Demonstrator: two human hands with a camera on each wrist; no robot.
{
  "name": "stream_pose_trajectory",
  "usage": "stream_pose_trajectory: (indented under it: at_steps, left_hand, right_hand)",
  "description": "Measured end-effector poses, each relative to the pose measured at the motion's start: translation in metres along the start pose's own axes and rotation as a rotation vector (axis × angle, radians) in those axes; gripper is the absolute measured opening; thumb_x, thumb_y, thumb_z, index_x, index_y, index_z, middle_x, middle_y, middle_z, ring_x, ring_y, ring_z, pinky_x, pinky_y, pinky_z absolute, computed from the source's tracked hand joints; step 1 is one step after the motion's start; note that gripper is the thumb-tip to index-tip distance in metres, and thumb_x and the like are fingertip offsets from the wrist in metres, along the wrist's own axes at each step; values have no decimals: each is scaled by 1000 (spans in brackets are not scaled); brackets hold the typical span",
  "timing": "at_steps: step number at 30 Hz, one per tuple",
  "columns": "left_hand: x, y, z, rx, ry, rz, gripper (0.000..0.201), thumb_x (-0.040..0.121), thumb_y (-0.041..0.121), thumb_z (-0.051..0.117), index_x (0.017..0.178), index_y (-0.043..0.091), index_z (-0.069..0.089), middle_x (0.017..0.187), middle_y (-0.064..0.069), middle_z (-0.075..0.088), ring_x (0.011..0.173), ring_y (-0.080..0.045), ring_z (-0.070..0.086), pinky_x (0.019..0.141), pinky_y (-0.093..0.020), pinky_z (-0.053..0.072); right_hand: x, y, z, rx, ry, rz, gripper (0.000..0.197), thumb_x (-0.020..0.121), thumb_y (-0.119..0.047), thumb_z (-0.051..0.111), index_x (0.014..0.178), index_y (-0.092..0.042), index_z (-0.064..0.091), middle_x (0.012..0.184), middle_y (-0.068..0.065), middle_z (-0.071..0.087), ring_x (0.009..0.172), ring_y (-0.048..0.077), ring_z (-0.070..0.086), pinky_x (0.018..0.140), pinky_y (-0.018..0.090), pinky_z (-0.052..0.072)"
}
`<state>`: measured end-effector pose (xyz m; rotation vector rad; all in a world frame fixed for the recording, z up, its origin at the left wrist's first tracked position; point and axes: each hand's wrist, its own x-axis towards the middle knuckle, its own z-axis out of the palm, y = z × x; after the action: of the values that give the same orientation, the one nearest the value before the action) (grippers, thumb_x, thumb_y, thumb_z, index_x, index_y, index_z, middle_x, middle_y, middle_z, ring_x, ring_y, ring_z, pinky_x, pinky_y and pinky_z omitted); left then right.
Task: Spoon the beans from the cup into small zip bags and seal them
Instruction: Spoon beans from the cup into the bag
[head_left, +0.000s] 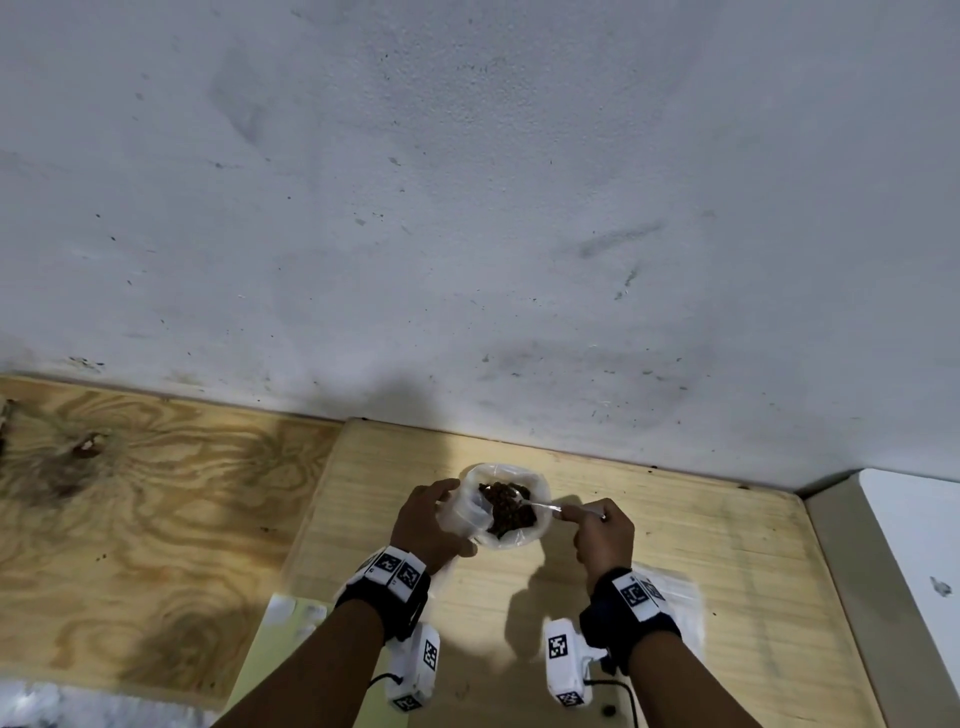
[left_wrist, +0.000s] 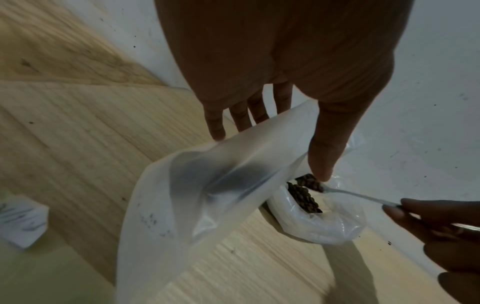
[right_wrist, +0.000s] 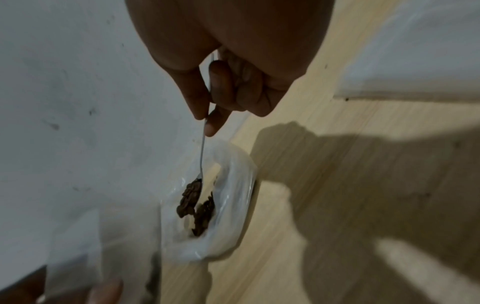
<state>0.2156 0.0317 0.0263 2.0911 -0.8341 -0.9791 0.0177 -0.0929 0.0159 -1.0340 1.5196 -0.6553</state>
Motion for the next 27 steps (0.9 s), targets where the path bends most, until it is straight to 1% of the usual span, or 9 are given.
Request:
stream_pose_trajectory:
  at_steps: [3,6,8,13,17,18,20,24,27]
  left_hand:
    - [-1,-4,4,23,-2,-2,91,48,15,90,131,22,53,122,-2,49,109,-20,54,85,-30,49]
    - [-2,-5,9,66,-22,10,93,49,16,90,133,24,52,123,-2,46,114,-21,52,91,-31,48]
    - [-3,-5,12,83,-36,12,93,50,18,90,134,24,50,124,-3,44,117,-22,50,93,-31,46]
    - [-5,-3,20,135,-47,16,92,55,17,90,137,24,48,129,-4,42,119,-22,48,93,-28,45]
    - [-6,-3,25,147,-57,2,91,56,17,89,137,23,48,129,-6,44,118,-23,50,92,-29,47]
    - [-6,-3,25,148,-57,-3,91,56,17,89,137,24,48,129,-6,44,117,-24,50,91,-28,46]
    - [-7,-3,27,149,-53,-10,91,55,19,89,136,25,48,129,-6,44,117,-23,50,90,-27,46]
    - [-7,0,26,145,-41,-13,91,54,20,89,135,26,48,128,-5,46,114,-22,53,89,-27,46]
    - [-8,0,23,110,-22,-13,89,53,18,89,133,25,50,127,-5,47,112,-23,54,87,-27,47]
  right_hand:
    - [-1,-4,-12,60,-16,-74,33,72,-2,77,62,-12,47,53,6,42,48,17,34,50,27,28]
    - [-6,-5,-21,94,-62,-137,27,74,-1,74,67,-10,50,63,12,49,51,17,35,51,27,28]
    - [-10,-5,-26,93,-86,-174,29,74,-1,73,66,-12,48,64,13,51,53,17,36,54,28,29]
    - [-23,-4,-33,28,-116,-299,37,75,2,75,62,-15,45,62,9,50,57,18,40,59,31,33]
    - [-34,-4,-33,-43,-137,-396,37,77,-4,78,64,-11,45,55,-9,47,55,12,39,58,27,34]
    - [-36,-5,-33,-61,-144,-420,37,77,-5,79,64,-11,44,54,-10,46,55,12,39,58,27,34]
    - [-39,-7,-32,-96,-152,-461,38,78,-6,79,64,-12,44,57,-5,47,56,13,39,57,27,34]
    - [-40,-10,-27,-76,-121,-432,37,78,-9,79,63,-15,46,61,-1,53,56,13,41,57,27,35]
    - [-29,-9,-26,34,19,-312,37,75,-8,81,60,-18,48,60,0,51,59,18,45,61,29,39]
